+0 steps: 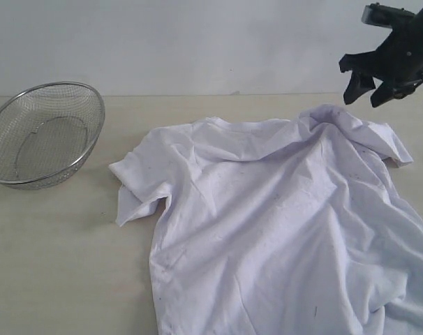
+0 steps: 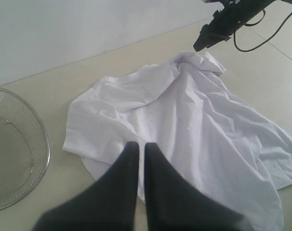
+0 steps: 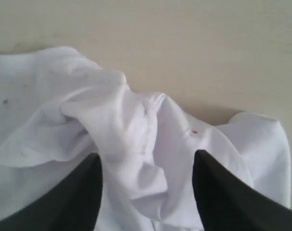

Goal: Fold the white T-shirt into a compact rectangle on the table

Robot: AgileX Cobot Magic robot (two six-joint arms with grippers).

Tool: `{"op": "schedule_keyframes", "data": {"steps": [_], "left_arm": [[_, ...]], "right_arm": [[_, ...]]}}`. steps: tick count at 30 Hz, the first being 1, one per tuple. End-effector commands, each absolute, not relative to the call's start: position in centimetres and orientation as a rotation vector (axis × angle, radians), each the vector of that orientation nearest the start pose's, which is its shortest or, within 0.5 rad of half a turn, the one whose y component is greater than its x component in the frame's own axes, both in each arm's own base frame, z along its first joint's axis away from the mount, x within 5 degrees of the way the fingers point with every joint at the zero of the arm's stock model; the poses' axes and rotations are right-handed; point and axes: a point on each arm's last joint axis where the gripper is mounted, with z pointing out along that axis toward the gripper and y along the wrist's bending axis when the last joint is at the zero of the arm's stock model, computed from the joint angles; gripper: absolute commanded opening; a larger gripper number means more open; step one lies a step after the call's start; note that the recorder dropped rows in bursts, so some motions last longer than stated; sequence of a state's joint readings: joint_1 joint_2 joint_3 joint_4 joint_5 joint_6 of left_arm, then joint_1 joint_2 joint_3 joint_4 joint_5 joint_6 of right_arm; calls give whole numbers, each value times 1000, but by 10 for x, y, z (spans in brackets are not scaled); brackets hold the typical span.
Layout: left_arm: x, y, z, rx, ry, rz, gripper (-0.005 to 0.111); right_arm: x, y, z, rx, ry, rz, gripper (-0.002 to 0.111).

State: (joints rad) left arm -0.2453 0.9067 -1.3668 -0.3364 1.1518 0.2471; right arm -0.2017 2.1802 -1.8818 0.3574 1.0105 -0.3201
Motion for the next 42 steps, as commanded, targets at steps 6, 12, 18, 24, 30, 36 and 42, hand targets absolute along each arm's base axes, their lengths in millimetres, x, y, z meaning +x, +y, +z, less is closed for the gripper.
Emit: {"op": "schedule_keyframes", "data": {"steps": [6,12,18,24,30,36,42], "left_arm": [[126,-60,467,556,2099,-417,4],[128,-61,466,557,2107,-416,4],[128,-61,466,556,2105,-416,4],[131,-61,465,555,2110,-417,4],[133,-62,464,556,2118,-417,4],[134,-62,464,556,2120,-417,4],[134,-62,464,556,2120,-417,4]], "right_arm": [[466,-73,219,-311,2741,235,56],[466,-72,215,-349,2748,262,55],[473,-75,191,-305,2781,244,50],[476,-78,191,-267,2759,187,1],[484,-82,194,-198,2676,136,0],[495,-87,201,-128,2545,64,0],[504,-90,207,-94,2435,12,0]]}}
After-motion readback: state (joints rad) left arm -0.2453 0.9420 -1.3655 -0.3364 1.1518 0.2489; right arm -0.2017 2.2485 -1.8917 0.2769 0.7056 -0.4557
